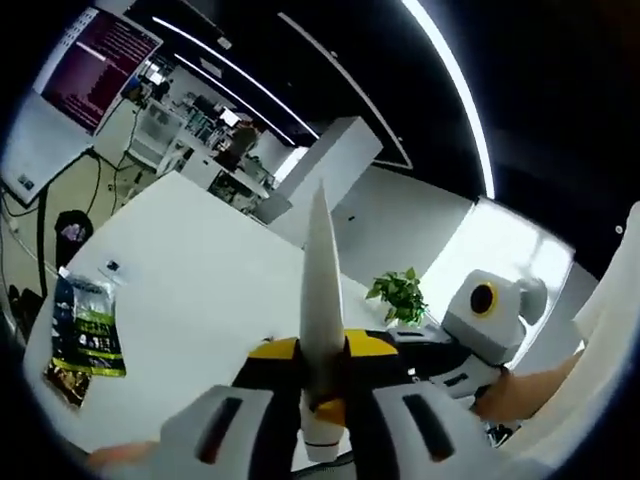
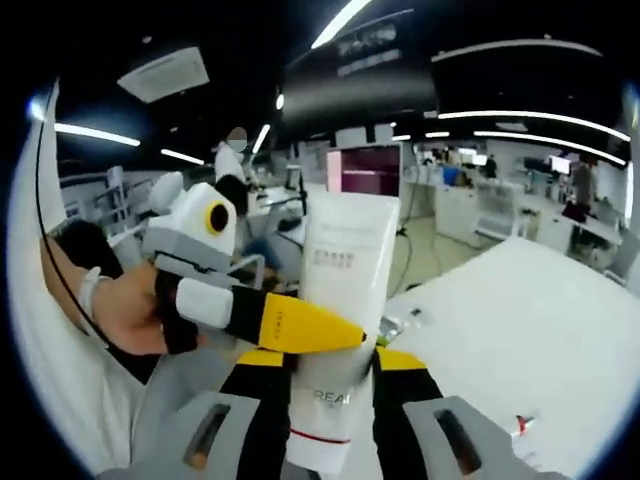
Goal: Arrange the skincare products in the storage area until every visible bottle or jar stands upright without overlapping.
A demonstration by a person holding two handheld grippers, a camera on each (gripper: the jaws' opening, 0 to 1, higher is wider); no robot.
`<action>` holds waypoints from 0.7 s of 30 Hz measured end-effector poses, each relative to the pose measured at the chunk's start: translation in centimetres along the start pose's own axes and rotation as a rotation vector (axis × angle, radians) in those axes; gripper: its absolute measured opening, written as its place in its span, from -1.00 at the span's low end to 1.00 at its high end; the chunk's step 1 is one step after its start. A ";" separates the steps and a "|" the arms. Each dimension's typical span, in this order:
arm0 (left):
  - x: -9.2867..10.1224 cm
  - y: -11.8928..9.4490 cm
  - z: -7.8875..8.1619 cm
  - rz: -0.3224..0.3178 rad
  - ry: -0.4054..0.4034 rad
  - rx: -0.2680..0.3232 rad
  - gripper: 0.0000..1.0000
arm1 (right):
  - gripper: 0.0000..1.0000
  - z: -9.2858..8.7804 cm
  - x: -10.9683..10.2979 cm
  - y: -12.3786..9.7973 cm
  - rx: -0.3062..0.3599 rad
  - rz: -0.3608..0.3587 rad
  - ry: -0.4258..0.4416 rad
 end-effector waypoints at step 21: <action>-0.8 -0.4 -1.2 -0.005 0.216 -0.121 -0.85 | 0.01 3.3 1.5 -2.6 0.142 0.003 0.318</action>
Point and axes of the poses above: the point that each gripper's makers call its tool centre point, and the gripper's own axes: y roughly forward along the fingers, x roughly to its right, z roughly out of its top, the point moved 5 cm from there along -y, roughly backward along the fingers, and after that the axes turned 10 degrees about x, right-handed, at the moved point
